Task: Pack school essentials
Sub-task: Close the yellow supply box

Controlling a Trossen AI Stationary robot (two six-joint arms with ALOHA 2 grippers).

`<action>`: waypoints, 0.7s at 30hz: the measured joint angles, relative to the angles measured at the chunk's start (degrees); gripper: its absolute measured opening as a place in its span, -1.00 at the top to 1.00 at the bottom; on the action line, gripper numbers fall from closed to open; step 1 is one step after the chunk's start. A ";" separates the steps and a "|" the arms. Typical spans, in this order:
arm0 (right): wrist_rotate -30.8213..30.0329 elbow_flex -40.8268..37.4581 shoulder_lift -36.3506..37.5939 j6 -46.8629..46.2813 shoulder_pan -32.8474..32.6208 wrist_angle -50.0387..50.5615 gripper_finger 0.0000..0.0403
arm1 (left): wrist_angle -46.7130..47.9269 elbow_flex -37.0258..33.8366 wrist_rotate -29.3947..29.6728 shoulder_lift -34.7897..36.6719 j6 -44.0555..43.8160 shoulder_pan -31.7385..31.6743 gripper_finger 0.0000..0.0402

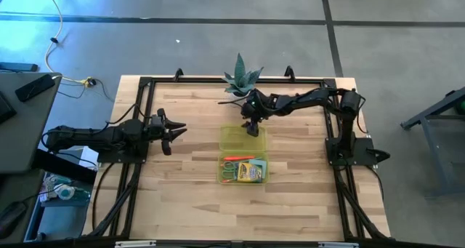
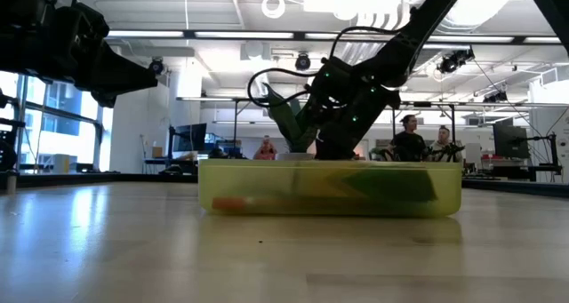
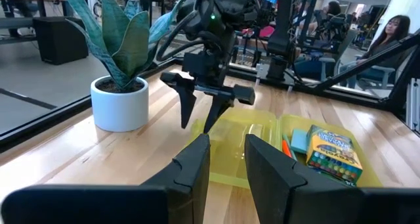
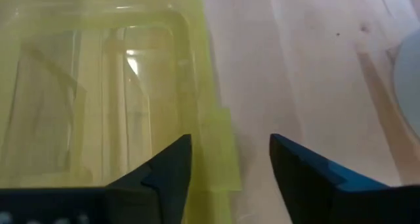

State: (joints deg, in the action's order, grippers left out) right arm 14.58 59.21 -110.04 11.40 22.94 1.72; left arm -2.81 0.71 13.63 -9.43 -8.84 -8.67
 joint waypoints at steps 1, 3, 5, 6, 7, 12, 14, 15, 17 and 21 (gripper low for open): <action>-0.37 0.06 0.00 -0.31 0.00 -0.01 0.09 | 0.00 0.00 0.00 0.00 0.00 0.00 0.57; -0.79 0.08 0.00 -0.85 0.00 -0.07 0.20 | 0.00 0.00 0.00 0.02 0.00 0.02 0.57; -0.91 0.08 0.00 -0.87 0.00 -0.04 0.30 | 0.00 0.00 0.00 0.01 0.02 0.00 0.57; -1.00 0.08 0.00 -0.87 0.00 -0.04 0.35 | 0.00 0.00 0.00 0.01 0.01 0.02 0.57; -1.15 0.08 0.00 -0.87 0.00 -0.04 0.40 | 0.00 0.00 0.00 0.00 0.01 0.01 0.57; -1.92 0.08 0.00 -0.87 -0.07 -0.02 0.60 | 0.00 0.00 0.00 0.02 0.00 0.00 0.57; -2.14 0.08 0.00 -0.87 -0.02 -0.04 0.67 | 0.00 0.00 0.00 0.00 0.00 0.01 0.57; -2.40 0.08 0.00 -0.87 -0.02 -0.04 0.69 | 0.00 0.00 0.00 0.00 0.00 0.00 0.57; -2.61 0.08 0.00 -0.87 -0.02 -0.02 0.75 | 0.00 0.00 0.00 0.00 0.02 0.02 0.57; -2.59 0.08 0.04 -0.85 -0.02 -0.02 0.87 | 0.00 0.00 0.00 0.00 0.00 0.00 0.57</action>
State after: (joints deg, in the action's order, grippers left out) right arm 11.99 59.29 -110.00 10.55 22.92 1.69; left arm -2.81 0.71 13.63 -9.43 -8.84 -8.66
